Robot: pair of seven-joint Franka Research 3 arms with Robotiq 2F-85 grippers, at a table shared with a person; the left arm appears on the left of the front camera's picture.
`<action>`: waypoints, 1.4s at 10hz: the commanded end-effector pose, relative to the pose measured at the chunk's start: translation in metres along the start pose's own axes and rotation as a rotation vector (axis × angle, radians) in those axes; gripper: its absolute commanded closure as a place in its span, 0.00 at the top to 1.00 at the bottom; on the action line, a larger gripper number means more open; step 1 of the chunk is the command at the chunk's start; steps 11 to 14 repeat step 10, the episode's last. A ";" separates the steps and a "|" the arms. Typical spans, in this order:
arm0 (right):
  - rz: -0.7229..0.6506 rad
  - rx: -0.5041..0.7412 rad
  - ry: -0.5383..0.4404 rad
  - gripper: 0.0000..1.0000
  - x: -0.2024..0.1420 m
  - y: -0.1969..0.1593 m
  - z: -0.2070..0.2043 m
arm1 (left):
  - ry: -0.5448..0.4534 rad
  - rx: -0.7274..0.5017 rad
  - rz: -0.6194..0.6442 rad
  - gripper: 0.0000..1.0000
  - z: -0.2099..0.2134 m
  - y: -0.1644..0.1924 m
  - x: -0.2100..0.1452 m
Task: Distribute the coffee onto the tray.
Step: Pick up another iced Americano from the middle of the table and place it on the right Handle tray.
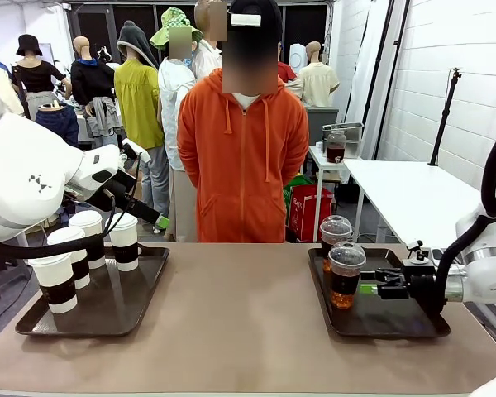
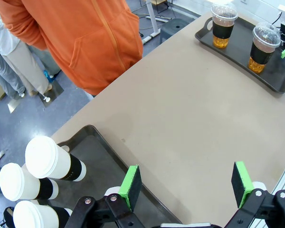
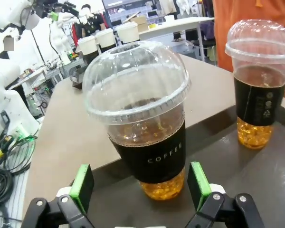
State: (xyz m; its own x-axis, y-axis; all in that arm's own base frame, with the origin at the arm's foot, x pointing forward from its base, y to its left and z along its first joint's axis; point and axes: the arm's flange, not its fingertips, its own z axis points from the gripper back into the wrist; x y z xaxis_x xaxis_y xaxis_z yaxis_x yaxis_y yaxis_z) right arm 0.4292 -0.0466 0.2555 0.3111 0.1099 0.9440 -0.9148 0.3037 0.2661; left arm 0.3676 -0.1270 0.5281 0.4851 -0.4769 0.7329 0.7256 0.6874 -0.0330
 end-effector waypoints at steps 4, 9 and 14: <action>0.000 0.000 0.000 1.00 0.000 0.000 0.000 | -0.001 -0.007 0.003 1.00 0.000 0.001 -0.001; 0.000 0.000 0.000 1.00 0.000 0.000 0.000 | -0.001 -0.007 0.003 1.00 0.000 0.001 -0.001; 0.000 0.000 0.000 1.00 0.000 0.000 0.000 | -0.001 -0.007 0.003 1.00 0.000 0.001 -0.001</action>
